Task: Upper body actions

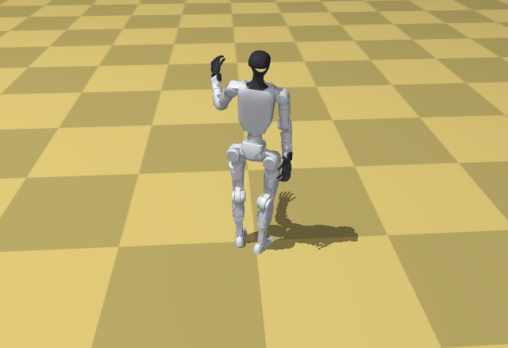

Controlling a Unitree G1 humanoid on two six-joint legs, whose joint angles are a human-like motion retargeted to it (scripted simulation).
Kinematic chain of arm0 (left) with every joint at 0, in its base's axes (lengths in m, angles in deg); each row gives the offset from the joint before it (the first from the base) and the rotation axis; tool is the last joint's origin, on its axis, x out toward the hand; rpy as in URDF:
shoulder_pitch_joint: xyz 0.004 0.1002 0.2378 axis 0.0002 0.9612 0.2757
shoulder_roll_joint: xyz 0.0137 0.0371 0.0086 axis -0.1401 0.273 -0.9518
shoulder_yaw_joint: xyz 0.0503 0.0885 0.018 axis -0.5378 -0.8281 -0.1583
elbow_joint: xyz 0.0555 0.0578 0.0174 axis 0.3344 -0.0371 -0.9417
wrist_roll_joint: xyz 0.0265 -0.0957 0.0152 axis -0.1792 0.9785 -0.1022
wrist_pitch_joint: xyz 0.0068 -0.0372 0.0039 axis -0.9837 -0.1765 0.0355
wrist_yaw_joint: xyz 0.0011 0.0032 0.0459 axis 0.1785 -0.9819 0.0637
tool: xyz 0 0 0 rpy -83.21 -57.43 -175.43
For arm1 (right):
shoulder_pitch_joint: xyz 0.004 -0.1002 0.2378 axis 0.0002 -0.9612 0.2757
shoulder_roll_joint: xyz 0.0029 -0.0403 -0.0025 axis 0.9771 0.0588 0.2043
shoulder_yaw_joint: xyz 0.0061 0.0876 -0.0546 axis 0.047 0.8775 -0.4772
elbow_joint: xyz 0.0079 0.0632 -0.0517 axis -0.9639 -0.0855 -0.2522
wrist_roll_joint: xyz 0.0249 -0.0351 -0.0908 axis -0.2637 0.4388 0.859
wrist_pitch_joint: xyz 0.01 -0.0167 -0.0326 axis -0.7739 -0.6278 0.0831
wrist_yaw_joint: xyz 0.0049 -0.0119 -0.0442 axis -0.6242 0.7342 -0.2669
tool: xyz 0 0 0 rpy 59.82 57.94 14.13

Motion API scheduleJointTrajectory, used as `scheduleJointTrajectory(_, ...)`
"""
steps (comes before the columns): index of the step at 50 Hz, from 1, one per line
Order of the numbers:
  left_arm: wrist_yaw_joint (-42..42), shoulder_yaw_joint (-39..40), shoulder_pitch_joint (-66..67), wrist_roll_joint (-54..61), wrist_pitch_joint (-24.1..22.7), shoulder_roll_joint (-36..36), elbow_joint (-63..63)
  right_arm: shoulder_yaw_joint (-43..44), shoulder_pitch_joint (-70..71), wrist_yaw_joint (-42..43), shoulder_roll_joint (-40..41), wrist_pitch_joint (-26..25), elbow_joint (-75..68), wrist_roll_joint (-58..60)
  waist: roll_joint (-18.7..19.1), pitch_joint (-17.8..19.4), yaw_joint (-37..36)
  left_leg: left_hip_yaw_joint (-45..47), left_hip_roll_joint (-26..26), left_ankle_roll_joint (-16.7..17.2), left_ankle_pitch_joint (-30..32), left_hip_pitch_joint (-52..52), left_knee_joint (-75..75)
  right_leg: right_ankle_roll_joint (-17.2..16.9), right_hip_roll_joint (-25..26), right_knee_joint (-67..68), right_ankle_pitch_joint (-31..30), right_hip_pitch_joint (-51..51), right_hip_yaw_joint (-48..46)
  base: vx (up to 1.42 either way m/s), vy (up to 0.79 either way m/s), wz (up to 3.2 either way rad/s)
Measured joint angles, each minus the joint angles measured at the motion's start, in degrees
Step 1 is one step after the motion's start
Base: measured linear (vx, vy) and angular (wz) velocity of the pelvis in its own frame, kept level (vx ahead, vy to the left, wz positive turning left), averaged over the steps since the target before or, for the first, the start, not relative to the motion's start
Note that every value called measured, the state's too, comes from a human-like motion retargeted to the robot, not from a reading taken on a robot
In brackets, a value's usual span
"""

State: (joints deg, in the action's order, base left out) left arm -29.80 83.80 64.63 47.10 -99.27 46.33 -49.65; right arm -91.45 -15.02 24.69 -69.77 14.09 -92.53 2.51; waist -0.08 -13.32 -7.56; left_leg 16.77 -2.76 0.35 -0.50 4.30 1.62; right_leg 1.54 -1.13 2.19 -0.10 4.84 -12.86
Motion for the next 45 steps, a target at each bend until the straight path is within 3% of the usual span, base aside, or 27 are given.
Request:
scheduleJointTrajectory(5,-1.98,-0.85,-3.39,-1.52,1.36,-1.21,-15.26,0.32,0.28,-0.57,0.21,-0.07,-0.04,0.3,-0.1,-0.16,0.34,-1.06,-0.14,-0.09,0.12,0.0,-0.13,0.0,-0.13,-0.02,0.07,-0.38,-1.08,0.01,0.03,0.17)
scheduleJointTrajectory(25,-0.8,-1.07,-2.09,-1.73,-0.32,0.39,-12.42,-0.49,0.76,-0.34,0.24,0.32,-0.11,0.24,0.01,0.49,0.97,-0.53,0.01,-0.09,0.07,-0.11,-0.17,0.11,0.04,0.08,-0.14,-0.17,-0.69,0.0,0.0,-0.02)
scheduleJointTrajectory(27,-0.5,-1.58,-1.08,-1.05,-2.98,0.62,-12.0,-0.47,0.87,-0.35,0.22,0.5,-0.07,0.29,-0.04,0.73,1.01,-0.53,0.01,-0.07,0.1,-0.14,-0.15,0.14,0.05,0.09,-0.17,-0.16,-0.7,0.0,0.0,0.0)
scheduleJointTrajectory(29,2.5,-2.36,0.81,0.34,-9.34,0.33,-11.59,-0.3,1.02,-0.31,0.15,0.7,0.0,0.37,-0.02,0.95,1.05,-0.46,0.02,-0.06,0.14,-0.08,-0.11,0.22,0.12,0.11,-0.16,-0.06,-0.63,0.0,0.0,0.0)
scheduleJointTrajectory(32,14.85,-3.89,4.98,-1.2,-20.65,-1.14,-10.25,0.05,1.07,-0.22,0.08,0.81,0.16,0.0,-0.01,1.25,0.98,-0.13,0.05,0.0,0.13,0.0,-0.05,0.4,0.33,0.0,-0.11,-0.01,-0.32,0.0,0.0,0.0)
scheduleJointTrajectory(34,23.79,-5.27,8.44,-6.5,-24.42,-2.3,-9.7,0.23,1.04,0.05,0.01,0.95,0.15,-0.44,0.01,1.36,0.91,0.09,0.07,0.06,0.12,0.09,0.0,0.56,0.5,-0.12,-0.08,0.04,-0.13,0.0,0.0,0.0)
scheduleJointTrajectory(38,31.57,-9.44,14.85,-17.01,-26.29,-2.0,-11.84,0.42,0.84,0.85,-0.01,1.24,0.08,-1.51,0.03,1.75,0.92,0.14,0.09,0.1,0.12,0.13,0.0,0.67,0.62,-0.22,-0.06,0.03,-0.09,-0.02,-0.03,0.0)
scheduleJointTrajectory(41,31.04,-12.4,18.19,-20.62,-26.59,0.6,-17.86,0.43,0.71,1.53,0.11,1.38,0.15,-2.3,-0.07,2.6,0.82,0.15,0.03,0.1,0.12,-0.25,-0.05,0.78,0.65,-0.27,-0.09,-0.36,-0.14,-0.03,-0.04,0.0)
scheduleJointTrajectory(45,26.72,-15.36,19.65,-22.88,-23.61,6.39,-33.05,0.33,0.62,2.03,0.31,1.76,0.35,-2.63,-0.27,3.76,0.7,0.0,-0.06,0.08,0.1,-0.83,-0.16,0.91,0.66,-0.31,-0.12,-0.99,-0.31,-0.04,-0.04,0.03)
